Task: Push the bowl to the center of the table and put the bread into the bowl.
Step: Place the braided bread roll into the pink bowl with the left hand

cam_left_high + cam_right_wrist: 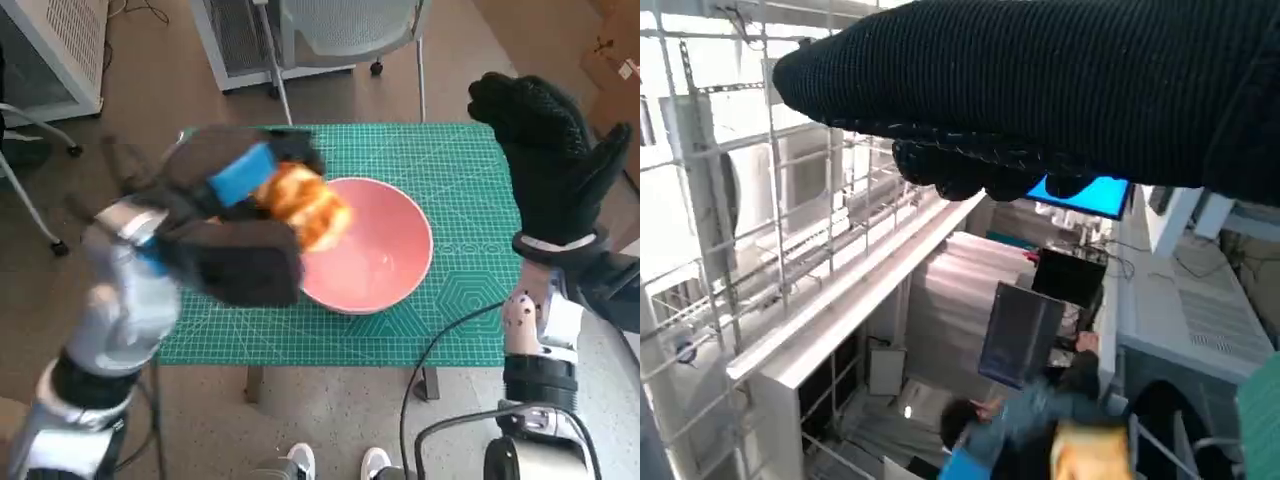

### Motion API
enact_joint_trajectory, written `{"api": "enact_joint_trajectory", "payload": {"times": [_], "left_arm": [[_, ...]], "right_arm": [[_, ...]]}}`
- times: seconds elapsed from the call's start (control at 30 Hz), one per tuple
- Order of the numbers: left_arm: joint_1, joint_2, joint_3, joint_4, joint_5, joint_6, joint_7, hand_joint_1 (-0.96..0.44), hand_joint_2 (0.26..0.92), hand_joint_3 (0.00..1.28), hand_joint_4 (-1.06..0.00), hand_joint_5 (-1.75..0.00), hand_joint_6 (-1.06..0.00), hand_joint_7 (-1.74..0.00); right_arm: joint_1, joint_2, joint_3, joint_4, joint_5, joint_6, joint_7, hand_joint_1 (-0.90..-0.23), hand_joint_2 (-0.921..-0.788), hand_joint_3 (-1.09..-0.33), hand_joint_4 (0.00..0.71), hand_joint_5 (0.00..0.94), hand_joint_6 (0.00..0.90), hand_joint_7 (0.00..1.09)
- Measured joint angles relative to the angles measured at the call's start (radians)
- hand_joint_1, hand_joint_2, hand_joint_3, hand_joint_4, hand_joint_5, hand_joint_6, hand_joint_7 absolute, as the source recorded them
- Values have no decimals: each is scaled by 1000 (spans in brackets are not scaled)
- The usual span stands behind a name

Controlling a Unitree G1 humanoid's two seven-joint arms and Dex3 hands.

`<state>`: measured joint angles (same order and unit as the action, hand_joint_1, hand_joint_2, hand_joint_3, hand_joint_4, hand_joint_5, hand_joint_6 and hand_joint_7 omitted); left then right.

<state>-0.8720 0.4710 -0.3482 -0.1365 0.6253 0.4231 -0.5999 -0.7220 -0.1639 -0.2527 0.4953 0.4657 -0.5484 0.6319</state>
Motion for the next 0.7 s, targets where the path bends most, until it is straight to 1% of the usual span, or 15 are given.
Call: {"api": "enact_joint_trajectory", "payload": {"times": [0.17, 0.3, 0.5, 0.63, 0.7], "left_arm": [[-69, -81, -52, 143, -1, -63, 28, 1, 917, 24, -757, -1167, -677, -1043], [-96, -131, -86, 241, -1, -107, 48, 1, 919, 30, -751, -1175, -661, -1061], [-107, -181, -126, 368, 2, -167, 74, 1, 916, 38, -760, -1126, -639, -1124], [-109, -203, -141, 442, 2, -214, 90, 1, 916, 38, -765, -1104, -631, -1148], [-111, -209, -145, 470, 1, -233, 95, 1, 918, 48, -757, -1126, -613, -1151]], "right_arm": [[13, 0, 1, -36, 0, 13, -3, -684, -921, -749, 286, 0, 373, 2], [32, -1, 0, -66, 0, 23, -9, -679, -921, -752, 284, 0, 372, 1], [56, -2, 0, -104, -2, 35, -27, -678, -921, -755, 282, 0, 370, 0], [67, -9, -2, -118, -3, 39, -40, -679, -921, -754, 279, 0, 368, 0], [71, -13, -3, -123, -3, 39, -45, -679, -921, -753, 279, 0, 368, 0]]}}
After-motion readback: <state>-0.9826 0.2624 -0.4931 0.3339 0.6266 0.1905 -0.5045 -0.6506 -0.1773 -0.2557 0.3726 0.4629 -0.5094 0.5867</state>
